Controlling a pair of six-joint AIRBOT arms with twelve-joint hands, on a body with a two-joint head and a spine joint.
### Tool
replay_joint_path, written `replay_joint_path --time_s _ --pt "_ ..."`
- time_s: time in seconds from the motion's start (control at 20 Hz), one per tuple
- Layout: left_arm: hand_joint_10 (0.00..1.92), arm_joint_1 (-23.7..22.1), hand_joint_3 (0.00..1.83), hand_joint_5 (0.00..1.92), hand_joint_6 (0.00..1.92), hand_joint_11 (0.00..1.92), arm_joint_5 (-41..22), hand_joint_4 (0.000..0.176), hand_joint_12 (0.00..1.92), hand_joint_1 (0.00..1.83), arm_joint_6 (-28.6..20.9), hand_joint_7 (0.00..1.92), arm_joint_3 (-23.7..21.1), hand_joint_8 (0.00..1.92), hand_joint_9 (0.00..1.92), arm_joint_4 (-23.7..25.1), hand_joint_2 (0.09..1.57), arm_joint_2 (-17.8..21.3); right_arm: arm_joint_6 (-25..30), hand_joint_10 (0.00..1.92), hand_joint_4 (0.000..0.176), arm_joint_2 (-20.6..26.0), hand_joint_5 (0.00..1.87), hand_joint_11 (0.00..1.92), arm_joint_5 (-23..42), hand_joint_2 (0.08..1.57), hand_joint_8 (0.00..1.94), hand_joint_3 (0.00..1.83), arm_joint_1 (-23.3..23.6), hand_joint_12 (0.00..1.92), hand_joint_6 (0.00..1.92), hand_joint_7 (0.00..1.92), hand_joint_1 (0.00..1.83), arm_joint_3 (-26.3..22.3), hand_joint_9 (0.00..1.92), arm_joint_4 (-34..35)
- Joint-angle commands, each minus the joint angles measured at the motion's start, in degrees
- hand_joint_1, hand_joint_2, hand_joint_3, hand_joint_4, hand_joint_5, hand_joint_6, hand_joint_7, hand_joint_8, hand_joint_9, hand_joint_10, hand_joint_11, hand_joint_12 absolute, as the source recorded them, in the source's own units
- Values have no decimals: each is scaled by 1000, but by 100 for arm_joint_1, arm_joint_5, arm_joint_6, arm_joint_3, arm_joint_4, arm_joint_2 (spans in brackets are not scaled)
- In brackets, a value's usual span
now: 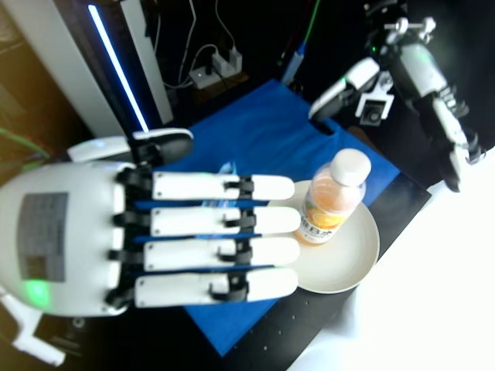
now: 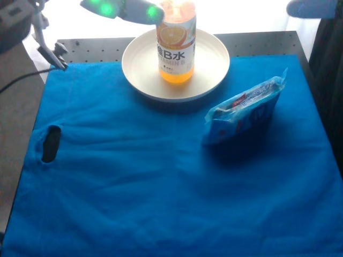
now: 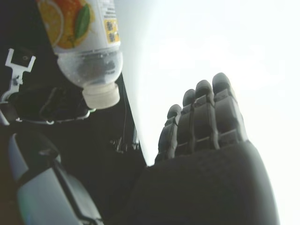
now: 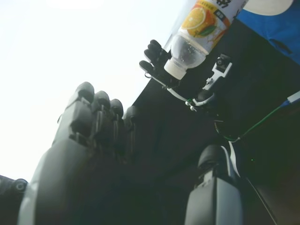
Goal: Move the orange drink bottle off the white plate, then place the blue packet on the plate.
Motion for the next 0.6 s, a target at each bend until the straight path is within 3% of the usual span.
replay_joint_path --time_s 0.0,0.05,0.1,0.15,0.2,0.3,0.35,0.4,0.45,0.55 --pt "8 -104 14 0 0 122 -486 140 125 666 -41 78 40 0 124 -157 613 -43 49 11 0 1 285 48 555 867 13 0 73 167 1 242 641 -15 184 306" --pt "4 -104 11 0 0 38 -441 146 95 649 -42 89 71 4 118 -157 616 -91 49 12 0 1 290 59 556 864 13 0 73 171 2 250 646 -21 191 298" --pt "0 -104 1 0 0 58 -406 138 131 667 -42 92 106 1 94 -157 658 -143 49 13 0 1 296 57 558 860 12 0 73 170 4 253 654 -21 200 297" --pt "0 -104 0 0 0 29 -358 145 241 657 -41 91 150 1 91 -140 680 -203 49 13 0 1 296 58 560 857 11 0 73 169 3 254 659 -21 202 295" --pt "0 -104 0 0 0 5 -301 170 232 646 -41 71 188 0 74 -123 695 -252 48 10 0 1 282 55 564 865 8 0 73 168 0 251 656 -20 198 292" --pt "4 -104 0 0 0 0 -196 176 176 630 -45 63 265 1 57 -107 676 -345 48 2 0 1 268 38 578 872 3 0 73 160 0 245 660 -21 184 290" --pt "10 -104 0 0 0 0 -134 163 177 643 -70 73 313 5 74 -82 674 -406 48 1 0 1 262 42 590 887 2 5 73 162 0 242 650 -21 181 290" --pt "2 -103 0 0 0 0 -95 136 223 640 -110 79 373 0 92 -47 679 -476 48 0 0 1 271 42 595 874 3 0 73 163 4 245 661 -21 179 291" --pt "2 -102 0 0 0 0 -86 131 274 618 -249 96 456 0 117 50 679 -563 48 0 0 1 277 47 602 862 4 0 73 165 6 249 662 -22 178 291" --pt "8 -83 0 0 0 0 -113 146 215 595 -595 137 667 4 188 224 641 -741 48 3 0 -3 289 50 611 860 7 0 73 166 9 259 658 -26 186 292"
